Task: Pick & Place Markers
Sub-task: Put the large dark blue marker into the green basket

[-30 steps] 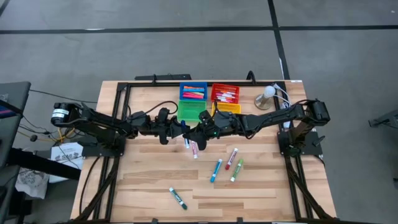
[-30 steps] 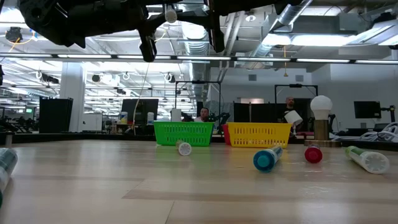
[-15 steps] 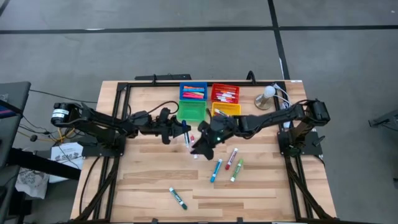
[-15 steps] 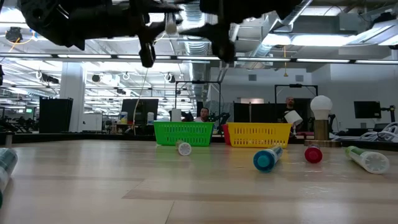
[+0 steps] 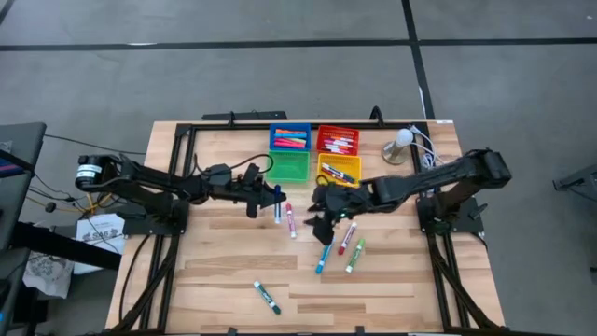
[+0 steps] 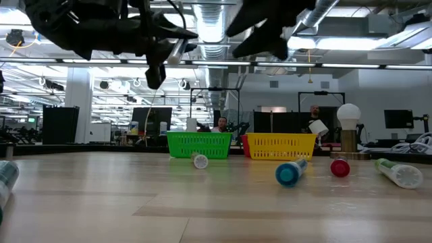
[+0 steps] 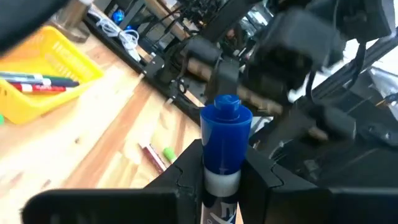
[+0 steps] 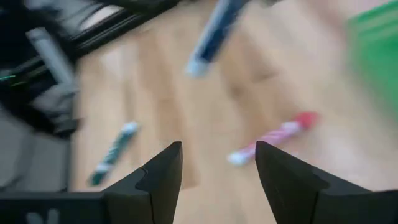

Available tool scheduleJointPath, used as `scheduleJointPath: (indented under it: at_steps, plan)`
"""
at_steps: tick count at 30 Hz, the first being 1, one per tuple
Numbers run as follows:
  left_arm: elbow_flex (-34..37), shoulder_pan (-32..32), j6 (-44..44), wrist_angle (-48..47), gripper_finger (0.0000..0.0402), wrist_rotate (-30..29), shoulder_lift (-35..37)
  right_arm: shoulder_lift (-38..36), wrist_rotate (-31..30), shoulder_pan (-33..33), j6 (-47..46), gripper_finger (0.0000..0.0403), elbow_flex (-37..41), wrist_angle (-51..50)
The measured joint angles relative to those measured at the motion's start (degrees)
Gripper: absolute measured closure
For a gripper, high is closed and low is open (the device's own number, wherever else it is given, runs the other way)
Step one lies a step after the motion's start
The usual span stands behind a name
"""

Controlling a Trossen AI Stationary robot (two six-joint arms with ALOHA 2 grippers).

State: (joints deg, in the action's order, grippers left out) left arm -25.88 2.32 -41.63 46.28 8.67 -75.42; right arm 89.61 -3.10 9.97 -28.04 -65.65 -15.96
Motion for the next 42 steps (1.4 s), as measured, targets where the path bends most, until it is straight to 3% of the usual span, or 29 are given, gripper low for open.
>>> scheduleJointPath:
  at_steps: [3,7,10,14,21,27,31,35,42]
  plan:
    - [-1.7,0.1,3.1,-5.0,0.0342,0.1,1.4,-4.2,-9.8,2.3,0.7,0.0211,0.5,-5.6]
    - [-8.5,1.0,10.8,-18.5,0.0342,0.2,2.1,-11.3,-16.4,5.0,3.0,0.0209,3.4,-7.7]
    - [-15.0,3.6,16.9,-31.5,0.0342,-0.6,2.1,-17.2,-15.5,5.5,5.4,0.0209,7.4,-7.0]
    - [-21.9,8.9,22.4,-41.9,0.0342,-0.7,1.5,-25.6,-14.2,5.0,6.2,0.0213,13.5,-5.9]
    - [-28.7,17.2,30.1,-49.9,0.0342,2.9,-0.7,-40.1,-13.5,1.9,6.1,0.0214,26.5,4.3]
    - [-34.3,20.5,37.9,-51.6,0.0342,4.9,-9.0,-49.8,-13.4,-2.4,5.1,0.0211,33.4,9.3]
    - [-39.5,21.4,43.2,-54.7,0.0342,5.8,-16.9,-53.3,-13.3,-4.0,4.5,0.0212,35.1,8.8]
    - [-45.6,22.0,49.2,-63.9,0.0342,5.8,-24.2,-54.9,-13.3,-4.9,5.8,0.0215,35.1,8.3]
    - [-52.6,23.3,56.3,-73.1,0.0342,4.9,-32.0,-55.2,-13.3,-6.8,7.1,0.0213,35.1,8.3]
